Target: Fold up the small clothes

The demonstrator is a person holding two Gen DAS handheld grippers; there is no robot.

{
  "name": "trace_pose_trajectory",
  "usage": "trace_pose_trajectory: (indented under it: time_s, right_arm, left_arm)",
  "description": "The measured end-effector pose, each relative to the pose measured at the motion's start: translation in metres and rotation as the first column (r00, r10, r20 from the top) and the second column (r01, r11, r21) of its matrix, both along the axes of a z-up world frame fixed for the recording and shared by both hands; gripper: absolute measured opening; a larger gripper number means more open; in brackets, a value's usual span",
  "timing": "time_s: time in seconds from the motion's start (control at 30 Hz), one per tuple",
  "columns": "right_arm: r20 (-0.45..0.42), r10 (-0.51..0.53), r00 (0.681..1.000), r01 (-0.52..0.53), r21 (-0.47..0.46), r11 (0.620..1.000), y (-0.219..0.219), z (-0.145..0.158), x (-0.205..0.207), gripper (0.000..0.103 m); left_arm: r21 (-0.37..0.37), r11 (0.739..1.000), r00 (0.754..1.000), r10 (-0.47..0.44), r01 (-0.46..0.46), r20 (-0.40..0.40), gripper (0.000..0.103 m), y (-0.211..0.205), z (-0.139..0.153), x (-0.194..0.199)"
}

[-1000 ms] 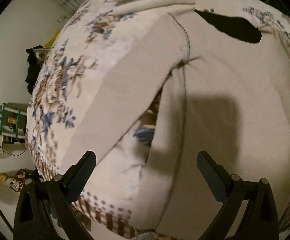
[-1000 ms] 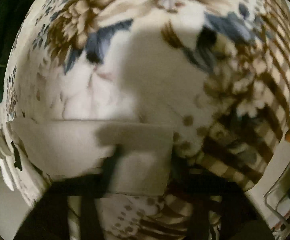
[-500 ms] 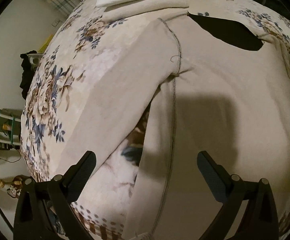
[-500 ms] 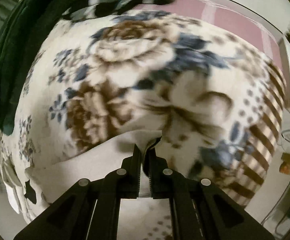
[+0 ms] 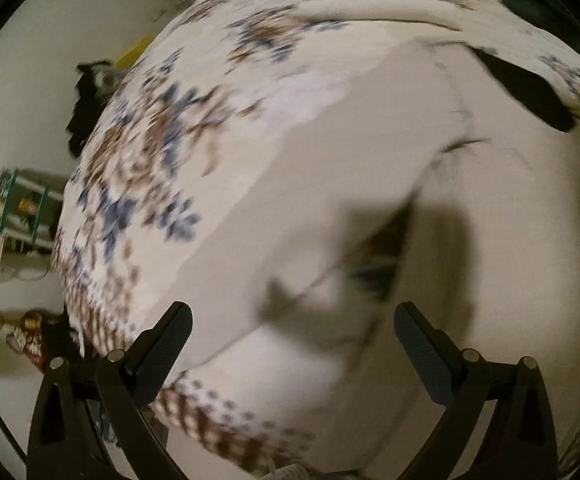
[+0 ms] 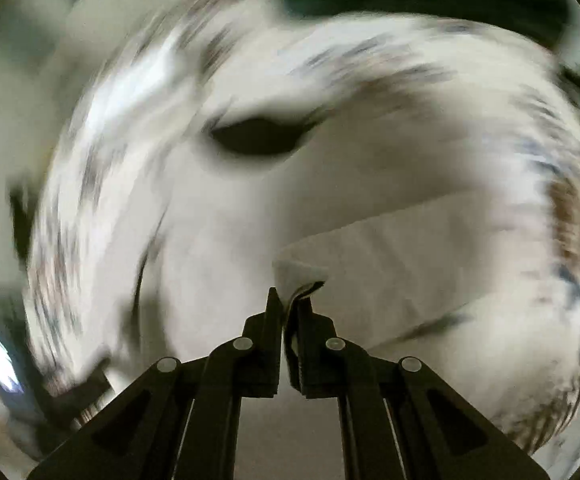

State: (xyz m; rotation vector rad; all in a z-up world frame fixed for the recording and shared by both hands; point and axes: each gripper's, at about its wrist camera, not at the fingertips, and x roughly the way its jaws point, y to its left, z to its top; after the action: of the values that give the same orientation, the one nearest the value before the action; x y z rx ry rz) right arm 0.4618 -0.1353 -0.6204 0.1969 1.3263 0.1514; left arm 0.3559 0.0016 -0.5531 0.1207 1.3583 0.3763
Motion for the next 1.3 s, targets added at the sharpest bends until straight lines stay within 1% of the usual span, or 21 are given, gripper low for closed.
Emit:
trace_pose_trajectory:
  time_s: [0.07,0.1,0.2,0.37,0.47,0.57,0.6,0.63,0.67,0.73,0.77,0.8,0.83,0.9,0.93,1.0,1.07,1.1,1.17,1.2,1.3]
  right_arm:
    - [-0.053,0.167,0.984,-0.171,-0.064,0.983,0.066,-0.026,-0.02,0.006]
    - [-0.102,0.264,0.959,-0.273,-0.095,0.957,0.104,-0.045,-0.039,0.006]
    - [-0.196,0.374,0.907,-0.404,-0.145,0.903,0.148,-0.081,-0.082,0.006]
    - [-0.235,0.41,0.881,-0.462,-0.238,0.855,0.169,-0.096,-0.127,0.007]
    - [-0.256,0.371,0.893,-0.418,-0.163,0.894,0.161,-0.09,-0.126,0.012]
    - [-0.209,0.296,0.932,-0.306,-0.014,0.952,0.138,-0.068,-0.122,0.038]
    - [-0.193,0.259,0.946,-0.261,0.019,0.965,0.128,-0.06,-0.122,0.059]
    - [-0.185,0.224,0.957,-0.22,0.044,0.974,0.118,-0.056,-0.123,0.071]
    - [-0.184,0.189,0.965,-0.18,0.065,0.982,0.106,-0.053,-0.124,0.073]
    - [-0.205,0.092,0.974,-0.08,0.064,0.995,0.08,-0.052,-0.123,0.073]
    - [-0.225,0.044,0.973,-0.028,0.072,0.997,0.064,-0.054,-0.122,0.073]
    - [-0.243,0.004,0.97,0.015,0.074,0.997,0.052,-0.056,-0.119,0.073]
    - [-0.267,-0.045,0.963,0.067,0.073,0.995,0.036,-0.058,-0.12,0.073]
    - [-0.31,-0.13,0.942,0.157,0.065,0.985,0.002,-0.061,-0.112,0.073]
    - [-0.324,-0.156,0.933,0.186,0.066,0.98,-0.01,-0.063,-0.104,0.073]
    - [-0.337,-0.202,0.92,0.234,0.057,0.971,-0.028,-0.062,-0.114,0.073]
    - [-0.333,-0.222,0.916,0.251,0.045,0.967,-0.046,-0.061,-0.119,0.073]
    - [-0.329,-0.227,0.917,0.254,0.042,0.966,-0.049,-0.058,-0.121,0.073]
    - [-0.318,-0.229,0.92,0.25,0.027,0.968,-0.058,-0.053,-0.124,0.073]
    - [-0.311,-0.227,0.923,0.246,0.021,0.969,-0.067,-0.05,-0.128,0.073]
    - [-0.304,-0.232,0.924,0.251,0.026,0.968,-0.089,-0.042,-0.128,0.073]
  left_arm:
    - [0.027,0.999,0.999,0.037,-0.037,-0.008,0.103,0.026,-0.002,-0.011]
    - [0.035,0.998,0.998,0.057,-0.057,-0.011,0.103,0.041,-0.002,-0.018]
    - [0.046,0.994,0.995,0.098,-0.097,-0.012,0.103,0.075,-0.003,-0.035]
    - [0.033,0.99,0.991,0.134,-0.134,-0.023,0.103,0.119,-0.009,-0.061]
    - [-0.01,0.986,0.985,0.163,-0.164,-0.047,0.103,0.145,-0.015,-0.073]
    - [-0.108,0.97,0.975,0.216,-0.22,-0.044,0.103,0.173,-0.014,-0.085]
    - [-0.153,0.959,0.971,0.236,-0.239,-0.036,0.103,0.183,-0.014,-0.089]
    - [-0.192,0.946,0.965,0.259,-0.261,-0.037,0.103,0.192,-0.017,-0.092]
    - [-0.233,0.93,0.959,0.281,-0.282,-0.042,0.103,0.2,-0.02,-0.094]
    - [-0.367,0.87,0.941,0.333,-0.33,-0.055,0.103,0.219,-0.034,-0.096]
    - [-0.432,0.832,0.933,0.354,-0.349,-0.071,0.103,0.226,-0.043,-0.096]
    - [-0.514,0.775,0.923,0.373,-0.367,-0.095,0.103,0.232,-0.055,-0.093]
    - [-0.562,0.735,0.916,0.384,-0.38,-0.118,0.102,0.236,-0.065,-0.091]
    - [-0.62,0.654,0.888,0.427,-0.433,-0.17,0.094,0.242,-0.087,-0.088]
    - [-0.639,0.63,0.88,0.443,-0.441,-0.172,0.089,0.244,-0.093,-0.087]
    - [-0.609,0.644,0.866,0.476,-0.464,-0.157,0.061,0.245,-0.093,-0.084]
    - [-0.568,0.675,0.861,0.493,-0.471,-0.128,0.004,0.246,-0.086,-0.083]
    - [-0.557,0.691,0.864,0.492,-0.461,-0.106,0.004,0.245,-0.08,-0.082]
    - [-0.505,0.757,0.884,0.466,-0.414,-0.027,0.004,0.238,-0.055,-0.079]
    - [-0.463,0.807,0.906,0.422,-0.366,0.02,0.004,0.23,-0.038,-0.075]
    - [-0.361,0.907,0.952,0.279,-0.217,0.128,0.004,0.198,0.007,-0.064]
